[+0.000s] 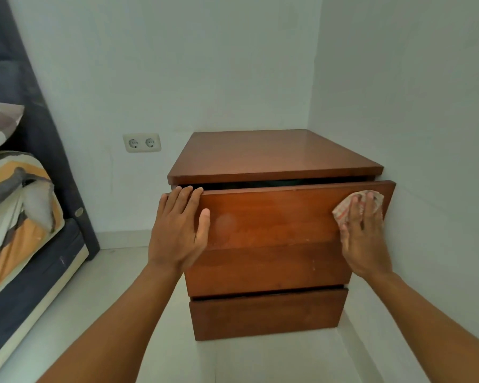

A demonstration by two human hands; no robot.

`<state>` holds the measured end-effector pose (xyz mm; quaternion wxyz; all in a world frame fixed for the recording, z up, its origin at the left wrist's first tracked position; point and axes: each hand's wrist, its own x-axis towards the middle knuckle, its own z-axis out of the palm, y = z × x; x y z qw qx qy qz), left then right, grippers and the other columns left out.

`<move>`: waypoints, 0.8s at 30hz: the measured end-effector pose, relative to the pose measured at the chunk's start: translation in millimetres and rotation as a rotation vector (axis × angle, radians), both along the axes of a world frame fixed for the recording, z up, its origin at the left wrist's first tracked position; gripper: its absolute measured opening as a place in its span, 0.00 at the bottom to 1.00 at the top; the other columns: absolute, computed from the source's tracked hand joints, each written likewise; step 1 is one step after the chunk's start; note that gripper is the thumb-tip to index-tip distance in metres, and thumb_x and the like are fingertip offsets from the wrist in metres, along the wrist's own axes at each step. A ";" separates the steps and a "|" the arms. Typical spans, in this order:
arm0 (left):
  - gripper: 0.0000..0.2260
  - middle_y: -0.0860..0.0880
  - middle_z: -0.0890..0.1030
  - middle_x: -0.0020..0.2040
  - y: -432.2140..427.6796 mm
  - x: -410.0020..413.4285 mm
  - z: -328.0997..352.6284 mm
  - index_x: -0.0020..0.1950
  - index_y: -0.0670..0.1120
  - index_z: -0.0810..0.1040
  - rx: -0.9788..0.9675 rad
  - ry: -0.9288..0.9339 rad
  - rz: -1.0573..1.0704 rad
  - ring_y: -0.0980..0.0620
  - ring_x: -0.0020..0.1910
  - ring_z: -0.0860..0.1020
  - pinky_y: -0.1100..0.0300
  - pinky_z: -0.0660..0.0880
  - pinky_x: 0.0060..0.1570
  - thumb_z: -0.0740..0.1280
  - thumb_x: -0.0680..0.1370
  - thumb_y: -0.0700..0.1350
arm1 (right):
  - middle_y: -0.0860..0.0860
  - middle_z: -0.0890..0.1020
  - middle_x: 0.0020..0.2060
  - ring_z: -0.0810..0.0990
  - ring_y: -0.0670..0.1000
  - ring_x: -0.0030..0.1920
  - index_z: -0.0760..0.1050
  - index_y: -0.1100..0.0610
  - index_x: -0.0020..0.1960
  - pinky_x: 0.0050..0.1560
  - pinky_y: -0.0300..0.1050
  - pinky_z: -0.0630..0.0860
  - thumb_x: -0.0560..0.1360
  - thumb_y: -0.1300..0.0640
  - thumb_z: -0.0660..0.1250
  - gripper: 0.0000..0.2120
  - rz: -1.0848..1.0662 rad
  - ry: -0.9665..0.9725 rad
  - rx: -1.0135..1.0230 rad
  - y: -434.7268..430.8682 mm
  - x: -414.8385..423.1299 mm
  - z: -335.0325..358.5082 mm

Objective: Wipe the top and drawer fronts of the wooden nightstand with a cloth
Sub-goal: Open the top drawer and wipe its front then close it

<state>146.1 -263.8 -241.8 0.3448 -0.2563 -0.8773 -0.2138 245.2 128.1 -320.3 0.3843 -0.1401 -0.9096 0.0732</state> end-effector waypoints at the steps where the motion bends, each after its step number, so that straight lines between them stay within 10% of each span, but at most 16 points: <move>1: 0.26 0.46 0.70 0.76 -0.2 0.3 0.3 0.77 0.47 0.69 -0.002 0.000 0.002 0.46 0.78 0.63 0.49 0.50 0.80 0.51 0.84 0.56 | 0.56 0.41 0.83 0.42 0.61 0.82 0.41 0.55 0.84 0.77 0.68 0.59 0.86 0.55 0.52 0.31 -0.006 0.022 -0.049 5.0 3.1 -1.3; 5: 0.26 0.46 0.70 0.76 -0.1 1.4 -0.1 0.77 0.46 0.69 -0.011 0.003 0.014 0.46 0.78 0.62 0.48 0.51 0.80 0.51 0.84 0.57 | 0.52 0.48 0.84 0.48 0.56 0.83 0.49 0.55 0.84 0.73 0.64 0.69 0.80 0.72 0.56 0.36 0.005 0.234 -0.238 -26.1 9.8 -2.5; 10: 0.27 0.45 0.70 0.76 1.1 1.6 -0.4 0.77 0.46 0.68 -0.007 0.002 0.018 0.45 0.79 0.62 0.46 0.51 0.80 0.50 0.83 0.58 | 0.52 0.58 0.82 0.57 0.60 0.81 0.52 0.50 0.83 0.55 0.49 0.83 0.73 0.75 0.53 0.42 0.369 0.138 0.162 -157.9 -17.4 -27.0; 17: 0.27 0.46 0.69 0.77 1.1 -0.5 -1.7 0.78 0.47 0.68 0.002 0.007 0.005 0.45 0.79 0.62 0.46 0.51 0.80 0.50 0.83 0.59 | 0.54 0.46 0.83 0.47 0.63 0.82 0.45 0.52 0.84 0.80 0.59 0.54 0.74 0.68 0.56 0.42 0.309 -0.078 0.490 -148.4 -46.4 -53.9; 24: 0.26 0.45 0.70 0.76 2.3 -4.5 -5.5 0.77 0.45 0.68 0.017 0.059 0.003 0.45 0.78 0.62 0.46 0.52 0.80 0.53 0.83 0.56 | 0.59 0.43 0.83 0.49 0.67 0.81 0.44 0.58 0.83 0.69 0.62 0.72 0.79 0.72 0.59 0.39 0.026 -0.006 0.106 -31.3 -2.9 -72.1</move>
